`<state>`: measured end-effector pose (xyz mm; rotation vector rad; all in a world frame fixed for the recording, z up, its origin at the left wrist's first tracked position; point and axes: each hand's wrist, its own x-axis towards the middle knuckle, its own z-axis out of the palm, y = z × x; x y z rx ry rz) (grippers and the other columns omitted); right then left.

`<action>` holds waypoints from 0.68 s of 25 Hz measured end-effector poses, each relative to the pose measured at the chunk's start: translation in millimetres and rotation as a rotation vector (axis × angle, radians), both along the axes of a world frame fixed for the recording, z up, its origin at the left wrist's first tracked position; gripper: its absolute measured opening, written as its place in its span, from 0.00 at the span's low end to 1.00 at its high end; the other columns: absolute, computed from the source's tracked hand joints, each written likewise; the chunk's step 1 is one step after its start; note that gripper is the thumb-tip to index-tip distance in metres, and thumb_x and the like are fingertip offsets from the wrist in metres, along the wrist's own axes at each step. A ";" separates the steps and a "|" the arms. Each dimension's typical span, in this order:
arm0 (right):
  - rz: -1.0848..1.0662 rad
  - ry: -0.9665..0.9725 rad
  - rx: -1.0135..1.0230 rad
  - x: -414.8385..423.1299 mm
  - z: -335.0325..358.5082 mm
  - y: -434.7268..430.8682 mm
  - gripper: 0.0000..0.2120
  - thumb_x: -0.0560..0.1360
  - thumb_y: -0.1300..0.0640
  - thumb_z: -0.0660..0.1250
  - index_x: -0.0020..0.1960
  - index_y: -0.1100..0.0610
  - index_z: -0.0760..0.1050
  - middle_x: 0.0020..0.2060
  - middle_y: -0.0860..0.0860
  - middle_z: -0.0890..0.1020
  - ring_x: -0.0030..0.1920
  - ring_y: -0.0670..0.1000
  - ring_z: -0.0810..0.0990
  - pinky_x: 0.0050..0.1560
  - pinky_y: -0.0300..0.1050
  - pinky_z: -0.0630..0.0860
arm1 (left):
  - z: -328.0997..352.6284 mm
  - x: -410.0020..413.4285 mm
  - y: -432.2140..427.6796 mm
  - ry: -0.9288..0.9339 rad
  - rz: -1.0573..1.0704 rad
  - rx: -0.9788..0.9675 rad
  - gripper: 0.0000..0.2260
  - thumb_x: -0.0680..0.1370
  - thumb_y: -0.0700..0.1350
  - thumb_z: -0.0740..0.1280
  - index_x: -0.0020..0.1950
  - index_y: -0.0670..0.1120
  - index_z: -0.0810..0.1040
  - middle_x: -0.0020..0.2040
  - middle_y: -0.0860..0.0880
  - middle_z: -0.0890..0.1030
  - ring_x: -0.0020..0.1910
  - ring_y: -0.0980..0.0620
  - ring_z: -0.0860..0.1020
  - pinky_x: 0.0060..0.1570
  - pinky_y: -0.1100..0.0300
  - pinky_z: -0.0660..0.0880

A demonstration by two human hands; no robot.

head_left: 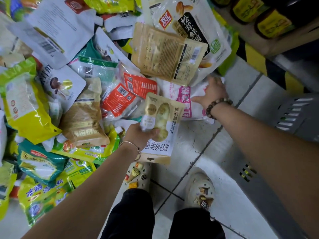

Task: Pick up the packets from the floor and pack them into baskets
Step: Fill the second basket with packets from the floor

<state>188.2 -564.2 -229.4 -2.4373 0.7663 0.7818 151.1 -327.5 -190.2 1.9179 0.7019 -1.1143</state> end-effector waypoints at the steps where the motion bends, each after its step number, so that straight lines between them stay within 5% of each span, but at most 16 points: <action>1: 0.052 0.040 -0.015 5.7 -5.0 0.1 0.50 0.65 0.43 0.75 0.75 0.60 0.52 0.75 0.57 0.57 0.74 0.56 0.56 0.72 0.52 0.58 | -2.0 -0.7 0.6 -0.014 0.019 0.012 0.06 0.71 0.42 0.73 0.45 0.43 0.79 0.35 0.49 0.78 0.33 0.52 0.73 0.32 0.65 0.69; 4: 0.063 0.171 -0.089 8.7 -15.4 9.4 0.56 0.62 0.35 0.73 0.76 0.57 0.47 0.76 0.55 0.54 0.75 0.56 0.52 0.73 0.59 0.49 | -6.7 -1.8 2.6 -0.067 0.100 0.029 0.07 0.72 0.42 0.73 0.39 0.46 0.75 0.31 0.52 0.75 0.29 0.55 0.70 0.27 0.69 0.67; 8: 0.180 0.379 -0.289 -11.6 -15.8 12.7 0.38 0.65 0.31 0.68 0.67 0.53 0.68 0.65 0.57 0.71 0.68 0.60 0.64 0.68 0.59 0.55 | -6.8 -1.8 2.9 -0.081 0.172 0.039 0.06 0.73 0.43 0.72 0.42 0.45 0.76 0.32 0.52 0.75 0.30 0.55 0.69 0.29 0.67 0.68; 12: 0.141 0.399 -0.252 -45.5 -10.6 29.4 0.19 0.75 0.39 0.63 0.56 0.53 0.76 0.57 0.53 0.78 0.64 0.58 0.66 0.61 0.51 0.61 | -4.1 -4.8 4.1 -0.096 0.215 0.040 0.08 0.72 0.43 0.72 0.48 0.42 0.77 0.38 0.49 0.78 0.38 0.50 0.74 0.36 0.64 0.70; 15: 0.251 0.356 -0.262 -51.2 0.1 39.8 0.16 0.78 0.47 0.58 0.59 0.55 0.76 0.59 0.53 0.77 0.69 0.58 0.62 0.68 0.53 0.55 | 6.8 -6.3 3.8 -0.113 0.254 0.046 0.09 0.73 0.42 0.72 0.51 0.41 0.77 0.41 0.47 0.78 0.34 0.55 0.73 0.32 0.67 0.70; 17: 0.258 0.353 -0.143 -47.9 11.8 38.9 0.16 0.79 0.51 0.57 0.61 0.57 0.74 0.62 0.56 0.76 0.66 0.58 0.69 0.67 0.50 0.60 | 16.9 -6.9 5.0 -0.128 0.278 0.067 0.09 0.73 0.42 0.72 0.50 0.41 0.77 0.37 0.49 0.77 0.32 0.55 0.72 0.29 0.67 0.70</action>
